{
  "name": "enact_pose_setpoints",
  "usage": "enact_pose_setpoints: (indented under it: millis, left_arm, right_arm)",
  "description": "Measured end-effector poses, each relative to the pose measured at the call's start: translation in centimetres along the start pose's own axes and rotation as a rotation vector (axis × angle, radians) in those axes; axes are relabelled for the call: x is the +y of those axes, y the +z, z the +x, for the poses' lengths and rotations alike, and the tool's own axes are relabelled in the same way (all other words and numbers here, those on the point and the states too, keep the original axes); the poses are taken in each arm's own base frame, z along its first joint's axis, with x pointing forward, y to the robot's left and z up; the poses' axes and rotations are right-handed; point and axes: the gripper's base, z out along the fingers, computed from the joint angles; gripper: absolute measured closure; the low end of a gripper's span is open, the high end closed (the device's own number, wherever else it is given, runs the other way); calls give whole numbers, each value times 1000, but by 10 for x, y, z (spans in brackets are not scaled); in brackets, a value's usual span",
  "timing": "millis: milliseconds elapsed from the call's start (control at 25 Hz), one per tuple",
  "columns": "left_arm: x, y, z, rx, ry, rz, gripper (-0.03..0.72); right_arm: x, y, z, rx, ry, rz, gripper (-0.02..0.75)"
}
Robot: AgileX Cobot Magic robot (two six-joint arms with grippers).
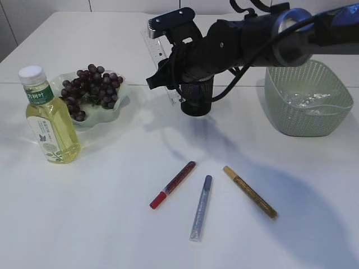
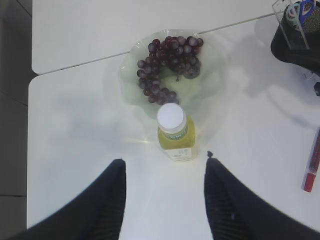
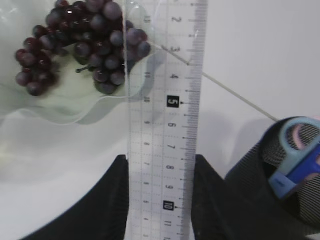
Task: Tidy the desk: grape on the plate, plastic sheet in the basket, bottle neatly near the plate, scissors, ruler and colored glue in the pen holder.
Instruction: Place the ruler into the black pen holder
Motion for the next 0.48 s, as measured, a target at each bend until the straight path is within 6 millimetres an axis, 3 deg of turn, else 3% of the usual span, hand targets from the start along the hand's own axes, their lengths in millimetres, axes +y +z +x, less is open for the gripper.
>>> enact_pose_setpoints:
  millis: [480]
  left_arm:
    - [-2,9,-2,22,5,-1,317]
  right_arm:
    - [-20,-12,-5,-281,6,137,476]
